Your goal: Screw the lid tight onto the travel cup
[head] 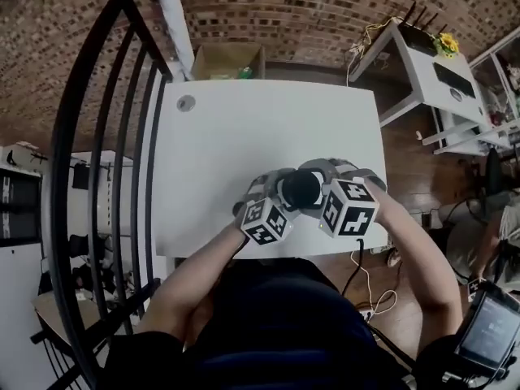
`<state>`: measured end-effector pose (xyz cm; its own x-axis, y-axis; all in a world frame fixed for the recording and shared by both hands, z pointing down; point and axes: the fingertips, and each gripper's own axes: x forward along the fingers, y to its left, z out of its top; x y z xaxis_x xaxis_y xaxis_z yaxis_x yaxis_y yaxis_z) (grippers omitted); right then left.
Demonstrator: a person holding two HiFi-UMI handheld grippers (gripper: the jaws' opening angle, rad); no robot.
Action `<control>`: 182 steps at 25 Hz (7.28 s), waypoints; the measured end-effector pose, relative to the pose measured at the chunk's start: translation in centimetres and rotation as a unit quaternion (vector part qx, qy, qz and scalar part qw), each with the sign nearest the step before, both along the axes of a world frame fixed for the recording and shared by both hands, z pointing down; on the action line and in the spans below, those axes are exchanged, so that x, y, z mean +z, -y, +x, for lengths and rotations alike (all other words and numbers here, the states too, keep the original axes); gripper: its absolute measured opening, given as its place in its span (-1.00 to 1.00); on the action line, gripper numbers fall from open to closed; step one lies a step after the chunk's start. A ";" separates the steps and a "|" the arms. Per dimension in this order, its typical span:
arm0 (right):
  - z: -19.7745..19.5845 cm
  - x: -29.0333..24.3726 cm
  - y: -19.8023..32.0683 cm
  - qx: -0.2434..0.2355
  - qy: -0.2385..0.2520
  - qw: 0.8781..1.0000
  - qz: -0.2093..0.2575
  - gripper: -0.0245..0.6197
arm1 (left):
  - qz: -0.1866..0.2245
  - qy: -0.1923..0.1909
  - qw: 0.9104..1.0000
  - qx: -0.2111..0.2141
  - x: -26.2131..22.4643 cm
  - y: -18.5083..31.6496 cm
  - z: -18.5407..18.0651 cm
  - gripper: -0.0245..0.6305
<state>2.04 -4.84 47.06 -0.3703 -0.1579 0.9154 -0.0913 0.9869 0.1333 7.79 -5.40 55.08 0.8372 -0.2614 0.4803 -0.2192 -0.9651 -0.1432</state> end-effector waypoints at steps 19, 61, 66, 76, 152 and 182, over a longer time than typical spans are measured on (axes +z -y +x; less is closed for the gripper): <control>1.8 1.6 0.3 0.274 0.017 0.957 -0.096 0.11 | -0.039 -0.004 0.995 -0.089 0.7 -0.3 -0.6 0.28; 5.0 1.8 2.3 0.300 0.047 0.944 -0.129 0.10 | -0.018 0.012 0.997 -0.072 1.2 0.9 -0.2 0.14; 5.1 1.9 2.2 0.300 0.046 0.944 -0.131 0.10 | -0.010 0.011 0.999 -0.038 0.8 0.3 -0.5 0.19; 3.4 1.0 2.2 0.243 0.072 0.960 -0.114 0.11 | -0.019 0.024 0.999 0.034 0.9 0.7 0.3 0.25; 4.5 0.2 2.3 0.496 0.311 0.805 -0.094 0.26 | -0.031 -0.007 0.994 -0.107 0.9 -0.1 -1.3 0.28; 21.6 4.5 -5.3 0.584 0.402 0.697 0.104 -0.89 | -0.174 -0.027 0.975 -0.135 1.9 -8.0 -0.9 -0.91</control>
